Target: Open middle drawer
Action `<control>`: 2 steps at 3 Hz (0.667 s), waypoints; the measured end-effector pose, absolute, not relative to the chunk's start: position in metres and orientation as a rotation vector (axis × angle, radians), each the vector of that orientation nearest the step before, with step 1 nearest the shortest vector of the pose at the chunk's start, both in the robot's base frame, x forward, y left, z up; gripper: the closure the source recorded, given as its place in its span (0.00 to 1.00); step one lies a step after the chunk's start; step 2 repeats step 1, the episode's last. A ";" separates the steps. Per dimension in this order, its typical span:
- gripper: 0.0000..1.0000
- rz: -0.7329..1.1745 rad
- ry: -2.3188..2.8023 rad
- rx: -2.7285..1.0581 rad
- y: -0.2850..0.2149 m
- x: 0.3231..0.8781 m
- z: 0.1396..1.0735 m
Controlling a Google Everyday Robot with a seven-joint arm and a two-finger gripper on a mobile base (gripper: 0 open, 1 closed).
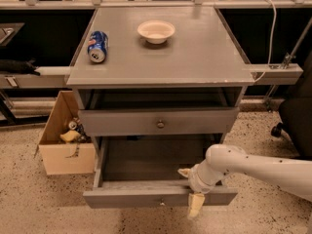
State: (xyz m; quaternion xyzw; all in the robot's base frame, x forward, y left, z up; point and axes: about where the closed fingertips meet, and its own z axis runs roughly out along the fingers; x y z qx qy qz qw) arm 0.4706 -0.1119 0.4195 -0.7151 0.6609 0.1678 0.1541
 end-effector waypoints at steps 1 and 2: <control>0.00 0.497 1.847 -2.073 -0.114 0.464 0.425; 0.00 0.497 1.847 -2.073 -0.114 0.464 0.425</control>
Offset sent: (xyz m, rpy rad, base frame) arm 0.0000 0.0000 0.0000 0.0000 0.0000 0.0000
